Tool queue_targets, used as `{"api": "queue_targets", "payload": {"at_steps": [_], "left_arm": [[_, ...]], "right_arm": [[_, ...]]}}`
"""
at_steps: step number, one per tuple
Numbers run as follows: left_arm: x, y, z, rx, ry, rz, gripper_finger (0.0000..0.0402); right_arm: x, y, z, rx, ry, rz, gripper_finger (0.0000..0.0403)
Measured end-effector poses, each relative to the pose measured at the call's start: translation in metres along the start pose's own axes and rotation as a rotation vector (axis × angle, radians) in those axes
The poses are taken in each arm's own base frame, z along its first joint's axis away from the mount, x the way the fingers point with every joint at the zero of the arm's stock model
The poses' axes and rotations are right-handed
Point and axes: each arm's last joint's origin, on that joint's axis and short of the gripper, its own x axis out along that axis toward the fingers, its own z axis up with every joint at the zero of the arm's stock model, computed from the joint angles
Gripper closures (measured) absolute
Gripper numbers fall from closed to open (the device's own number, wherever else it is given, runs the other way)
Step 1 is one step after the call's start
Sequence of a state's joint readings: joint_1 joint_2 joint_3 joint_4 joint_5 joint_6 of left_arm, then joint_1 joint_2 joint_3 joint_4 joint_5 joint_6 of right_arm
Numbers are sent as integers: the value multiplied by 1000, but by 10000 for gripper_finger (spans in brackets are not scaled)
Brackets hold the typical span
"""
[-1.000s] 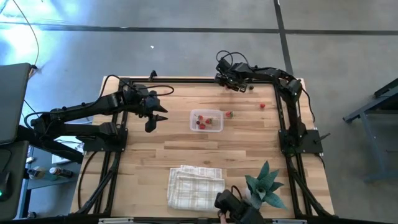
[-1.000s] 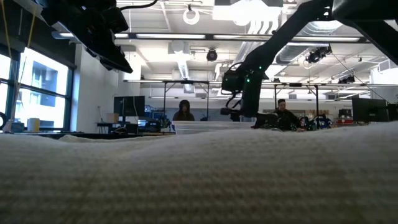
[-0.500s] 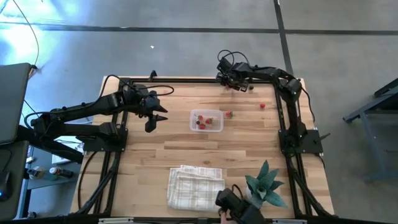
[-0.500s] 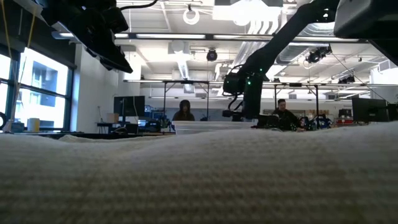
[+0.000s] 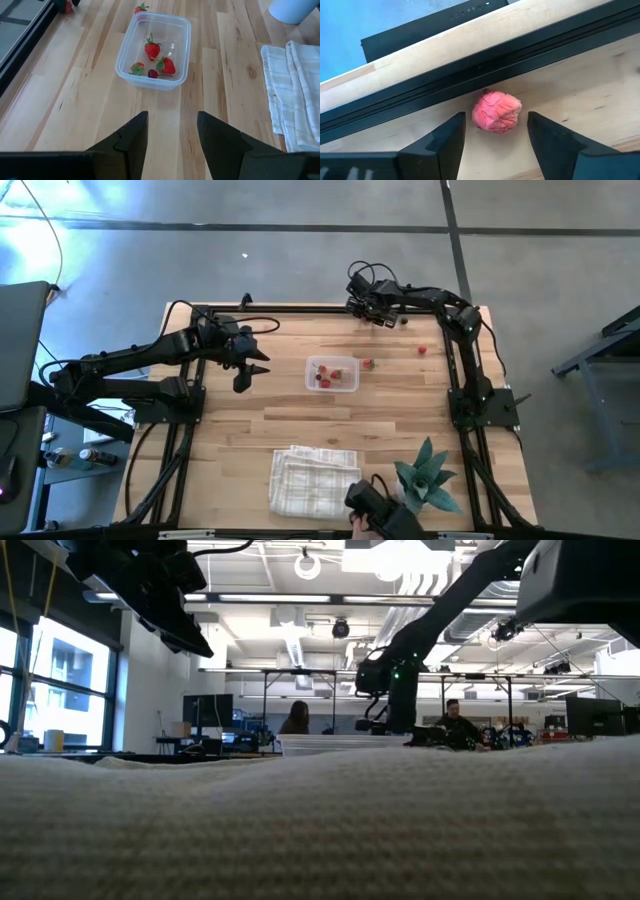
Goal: Pick and placing Produce into tupperware
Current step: Put the apricot into the transparent bin
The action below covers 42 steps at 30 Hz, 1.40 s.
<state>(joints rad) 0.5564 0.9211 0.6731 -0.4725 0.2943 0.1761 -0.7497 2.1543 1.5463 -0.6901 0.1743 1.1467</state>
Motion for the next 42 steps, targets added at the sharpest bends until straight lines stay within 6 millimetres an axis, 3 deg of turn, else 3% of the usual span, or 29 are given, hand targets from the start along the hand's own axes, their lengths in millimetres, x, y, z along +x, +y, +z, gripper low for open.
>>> {"api": "queue_targets", "payload": {"at_steps": [9, 23, 42], "left_arm": [[0, 0, 0, 0, 0, 0, 243], [0, 0, 0, 0, 0, 0, 243], [0, 0, 0, 0, 0, 0, 243]], "right_arm": [[0, 0, 1, 5, 0, 0, 202], [0, 0, 1, 26, -2, 0, 270], [-2, 5, -7, -50, 3, 11, 274]]}}
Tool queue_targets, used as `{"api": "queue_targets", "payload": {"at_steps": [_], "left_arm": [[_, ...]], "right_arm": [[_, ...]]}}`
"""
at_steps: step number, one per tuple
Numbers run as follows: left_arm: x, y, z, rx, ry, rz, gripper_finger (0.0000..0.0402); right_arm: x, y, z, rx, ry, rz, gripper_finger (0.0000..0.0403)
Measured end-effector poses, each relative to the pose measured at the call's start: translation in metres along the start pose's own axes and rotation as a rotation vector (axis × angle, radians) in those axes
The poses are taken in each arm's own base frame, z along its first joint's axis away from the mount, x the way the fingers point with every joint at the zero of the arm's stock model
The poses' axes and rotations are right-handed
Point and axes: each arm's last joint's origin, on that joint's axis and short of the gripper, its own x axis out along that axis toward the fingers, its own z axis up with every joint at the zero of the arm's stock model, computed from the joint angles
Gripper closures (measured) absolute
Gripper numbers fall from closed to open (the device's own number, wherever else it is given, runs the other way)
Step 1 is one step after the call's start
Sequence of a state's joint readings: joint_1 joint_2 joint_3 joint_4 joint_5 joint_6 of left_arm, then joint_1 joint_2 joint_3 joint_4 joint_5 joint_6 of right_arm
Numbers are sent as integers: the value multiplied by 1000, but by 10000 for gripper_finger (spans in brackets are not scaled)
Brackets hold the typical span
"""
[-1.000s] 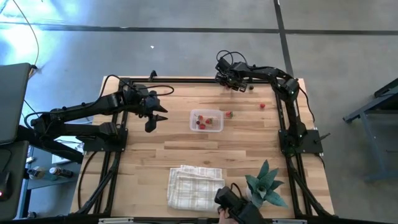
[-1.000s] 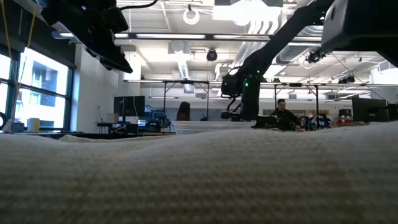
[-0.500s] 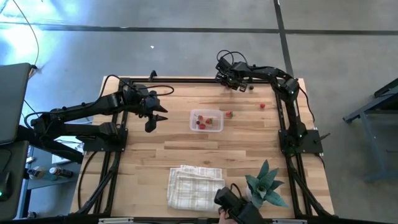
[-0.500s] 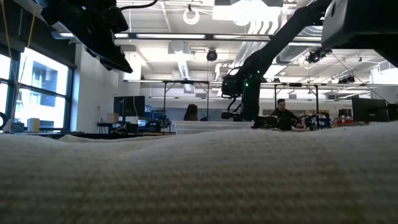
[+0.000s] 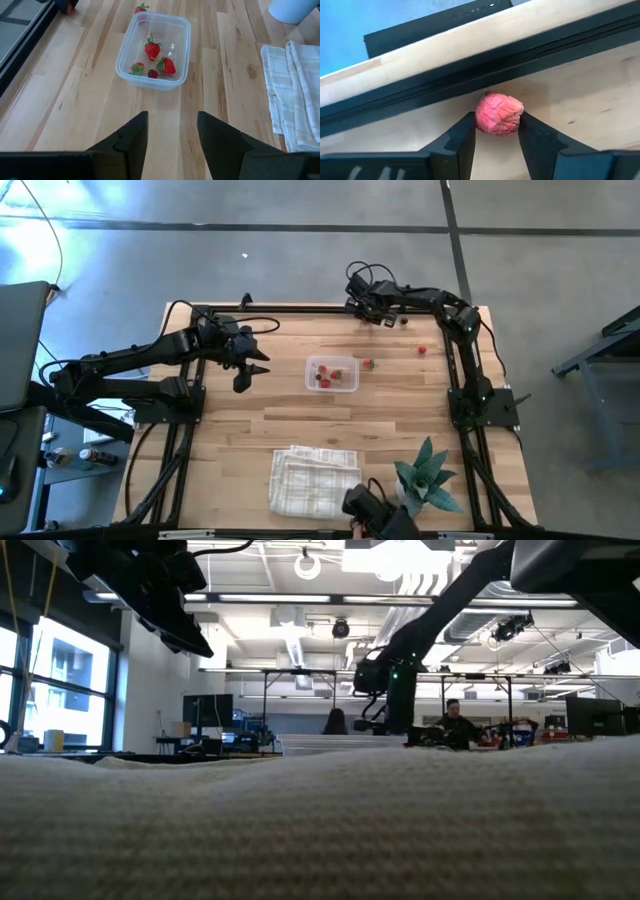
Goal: Pick and placing Produce into tupperware
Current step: Put the apricot into the transparent bin
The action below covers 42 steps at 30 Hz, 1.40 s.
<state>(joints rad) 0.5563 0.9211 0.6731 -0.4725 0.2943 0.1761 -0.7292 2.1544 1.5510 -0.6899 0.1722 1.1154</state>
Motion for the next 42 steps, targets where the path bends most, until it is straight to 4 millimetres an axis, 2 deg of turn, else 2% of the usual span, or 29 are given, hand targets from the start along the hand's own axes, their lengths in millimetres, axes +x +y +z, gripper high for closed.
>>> {"api": "queue_targets", "payload": {"at_steps": [4, 10, 14, 21, 26, 30, 37, 42], "left_arm": [[0, 0, 0, 0, 0, 0, 243], [0, 0, 0, 0, 0, 0, 243], [0, 0, 0, 0, 0, 0, 243], [0, 0, 0, 0, 0, 0, 243], [0, 0, 0, 0, 0, 0, 243], [0, 0, 0, 0, 0, 0, 243], [0, 0, 0, 0, 0, 0, 243], [0, 0, 0, 0, 0, 0, 243]], "right_arm": [[-7, 5, -3, -46, 12, 4, 274], [-32, 22, -4, -134, -31, -1, 274], [-57, 36, -6, -205, -63, 8, 274], [-110, 57, -24, -351, -113, -10, 274], [-142, 63, -49, -439, -91, -34, 274], [-160, 61, -80, -512, -38, -84, 274], [-177, 64, -142, -602, 55, -39, 274], [-184, 64, -171, -627, 65, -19, 274]]}}
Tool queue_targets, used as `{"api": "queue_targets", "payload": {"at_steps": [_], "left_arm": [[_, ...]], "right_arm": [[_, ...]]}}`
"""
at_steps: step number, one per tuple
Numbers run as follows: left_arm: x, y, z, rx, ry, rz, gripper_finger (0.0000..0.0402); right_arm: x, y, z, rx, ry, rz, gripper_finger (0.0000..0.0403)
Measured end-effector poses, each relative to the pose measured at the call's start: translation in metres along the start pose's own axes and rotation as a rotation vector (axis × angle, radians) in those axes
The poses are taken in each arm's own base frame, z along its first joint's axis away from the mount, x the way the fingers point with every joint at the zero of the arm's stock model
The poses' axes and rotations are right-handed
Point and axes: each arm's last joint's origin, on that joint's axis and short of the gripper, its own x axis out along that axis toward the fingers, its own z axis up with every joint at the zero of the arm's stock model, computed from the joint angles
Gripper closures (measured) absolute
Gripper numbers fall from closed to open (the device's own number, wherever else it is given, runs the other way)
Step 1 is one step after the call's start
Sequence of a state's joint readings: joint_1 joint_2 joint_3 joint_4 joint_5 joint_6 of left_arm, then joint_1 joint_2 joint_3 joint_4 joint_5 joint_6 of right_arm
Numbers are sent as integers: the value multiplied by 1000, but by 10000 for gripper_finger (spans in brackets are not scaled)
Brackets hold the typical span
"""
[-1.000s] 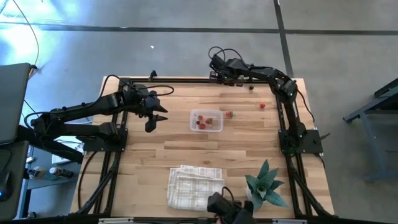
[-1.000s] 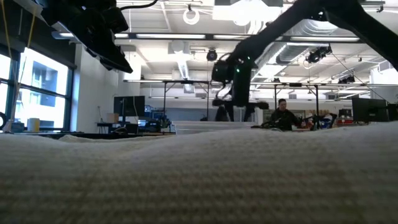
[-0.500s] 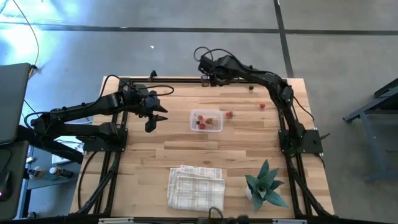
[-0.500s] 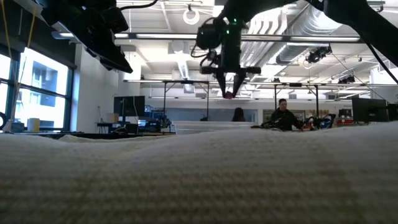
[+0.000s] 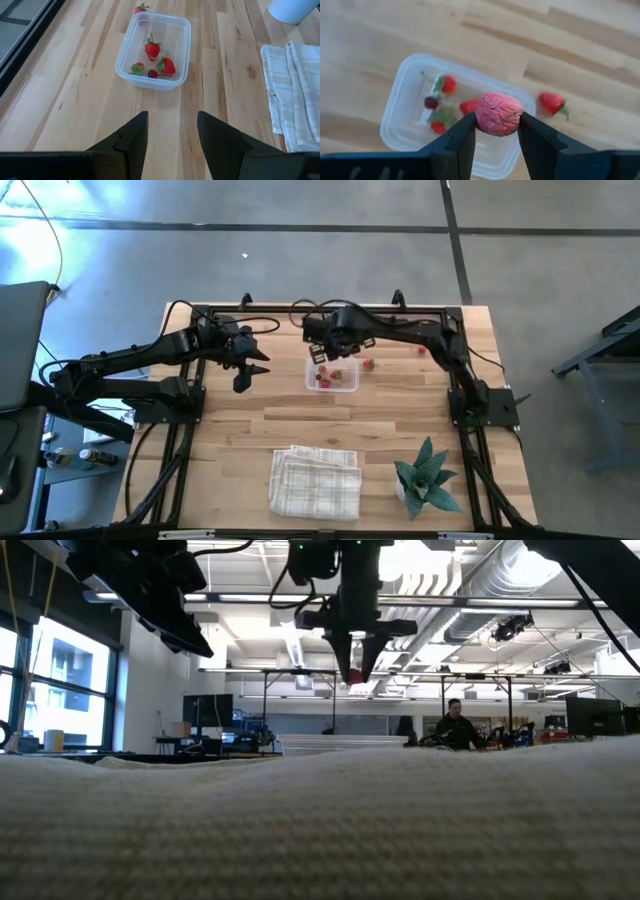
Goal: Pick and placing Produce into tupperware
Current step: Put the apricot into the transparent bin
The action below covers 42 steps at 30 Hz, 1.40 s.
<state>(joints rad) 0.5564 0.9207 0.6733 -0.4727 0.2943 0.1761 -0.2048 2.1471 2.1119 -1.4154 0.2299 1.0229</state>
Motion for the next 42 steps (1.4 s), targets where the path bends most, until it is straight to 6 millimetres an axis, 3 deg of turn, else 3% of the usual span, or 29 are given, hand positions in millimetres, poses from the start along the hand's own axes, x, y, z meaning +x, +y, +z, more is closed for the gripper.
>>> {"api": "queue_targets", "payload": {"at_steps": [4, 8, 13, 22, 35, 42], "left_arm": [[0, 0, 0, 0, 0, 0, 243], [0, 0, 0, 0, 0, 0, 243], [0, 0, 0, 0, 0, 0, 243], [0, 0, 0, 0, 0, 0, 243], [0, 0, 0, 0, 0, 0, 243], [0, 0, 0, 0, 0, 0, 243]], "right_arm": [[8, 13, -14, -19, 31, 65, 274], [31, 24, -22, -23, 53, 151, 274], [63, 20, -22, 3, 84, 161, 274], [94, 17, -29, 2, 120, 197, 274], [95, 16, -34, -30, 113, 169, 274], [70, 11, -32, -117, 167, 80, 274]]}}
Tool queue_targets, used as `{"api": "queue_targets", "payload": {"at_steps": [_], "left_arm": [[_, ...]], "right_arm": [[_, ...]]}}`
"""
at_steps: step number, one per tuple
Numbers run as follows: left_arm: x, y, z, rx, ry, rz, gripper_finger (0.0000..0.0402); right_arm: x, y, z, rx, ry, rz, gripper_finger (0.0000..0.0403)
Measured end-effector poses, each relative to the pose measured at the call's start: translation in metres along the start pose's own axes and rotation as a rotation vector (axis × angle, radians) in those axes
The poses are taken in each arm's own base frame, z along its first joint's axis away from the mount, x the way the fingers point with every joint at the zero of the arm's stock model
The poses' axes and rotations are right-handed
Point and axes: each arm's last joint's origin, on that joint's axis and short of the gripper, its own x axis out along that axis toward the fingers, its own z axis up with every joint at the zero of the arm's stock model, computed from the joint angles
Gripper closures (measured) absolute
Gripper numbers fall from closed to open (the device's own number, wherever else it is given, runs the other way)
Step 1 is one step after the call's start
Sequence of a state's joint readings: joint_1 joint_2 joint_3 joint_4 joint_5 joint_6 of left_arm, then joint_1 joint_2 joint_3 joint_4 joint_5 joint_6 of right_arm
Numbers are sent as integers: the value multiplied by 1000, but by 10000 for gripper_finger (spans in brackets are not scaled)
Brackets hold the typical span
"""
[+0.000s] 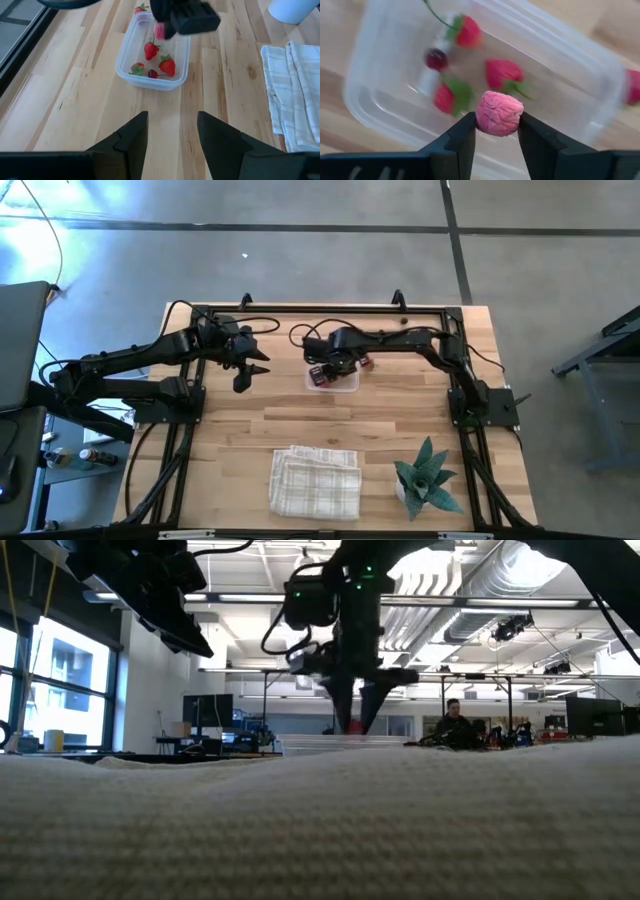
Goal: Pick and placing Produce into tupperware
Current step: Put the apricot into the transparent bin
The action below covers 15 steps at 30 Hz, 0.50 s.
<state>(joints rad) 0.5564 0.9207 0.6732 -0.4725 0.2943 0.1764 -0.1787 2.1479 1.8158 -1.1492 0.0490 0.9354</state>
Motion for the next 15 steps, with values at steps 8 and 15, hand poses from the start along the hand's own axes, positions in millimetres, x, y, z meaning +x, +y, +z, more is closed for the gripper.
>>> {"api": "queue_targets", "payload": {"at_steps": [8, 15], "left_arm": [[0, 0, 0, 0, 0, 0, 243], [0, 0, 0, 0, 0, 0, 243]], "right_arm": [[-4, -10, 2, -113, 89, -24, 274], [10, -19, 6, -131, 121, -28, 274]]}}
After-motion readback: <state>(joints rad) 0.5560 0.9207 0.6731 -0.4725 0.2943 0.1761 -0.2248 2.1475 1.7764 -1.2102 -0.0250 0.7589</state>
